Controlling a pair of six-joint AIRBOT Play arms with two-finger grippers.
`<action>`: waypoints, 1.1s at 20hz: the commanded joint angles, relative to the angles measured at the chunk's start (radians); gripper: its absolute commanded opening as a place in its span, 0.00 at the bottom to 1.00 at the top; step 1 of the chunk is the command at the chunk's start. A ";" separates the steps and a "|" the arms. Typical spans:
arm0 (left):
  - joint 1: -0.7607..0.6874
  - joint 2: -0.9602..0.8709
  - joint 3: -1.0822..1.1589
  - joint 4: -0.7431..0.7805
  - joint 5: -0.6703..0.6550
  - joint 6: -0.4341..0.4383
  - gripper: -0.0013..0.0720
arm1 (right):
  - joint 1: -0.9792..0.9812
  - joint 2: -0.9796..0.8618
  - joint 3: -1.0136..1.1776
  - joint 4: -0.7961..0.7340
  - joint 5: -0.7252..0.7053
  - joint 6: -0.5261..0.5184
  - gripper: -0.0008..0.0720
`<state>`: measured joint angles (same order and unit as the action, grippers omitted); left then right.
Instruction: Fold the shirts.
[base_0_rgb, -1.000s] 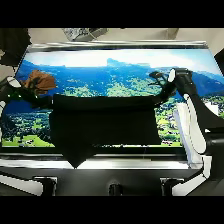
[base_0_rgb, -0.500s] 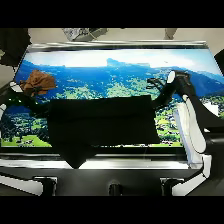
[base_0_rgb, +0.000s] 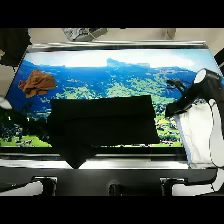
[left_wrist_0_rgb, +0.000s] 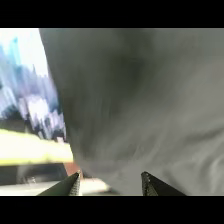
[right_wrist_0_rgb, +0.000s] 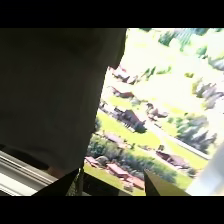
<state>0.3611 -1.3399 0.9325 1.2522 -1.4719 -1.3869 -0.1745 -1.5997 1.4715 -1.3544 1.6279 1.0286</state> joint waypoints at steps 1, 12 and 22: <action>0.011 0.167 -0.323 -0.030 0.099 0.031 0.66 | -0.015 0.037 -0.127 0.019 -0.040 -0.040 0.67; -0.030 0.212 -0.471 -0.131 0.276 0.019 0.50 | -0.015 0.093 -0.294 0.027 -0.114 -0.065 0.68; -0.032 0.215 -0.476 -0.130 0.294 0.047 0.06 | -0.015 0.121 -0.549 0.216 -0.307 -0.069 0.77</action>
<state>0.3294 -1.1252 0.4572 1.1023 -1.2312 -1.3571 -0.1890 -1.4815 0.9913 -1.2156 1.4128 0.9577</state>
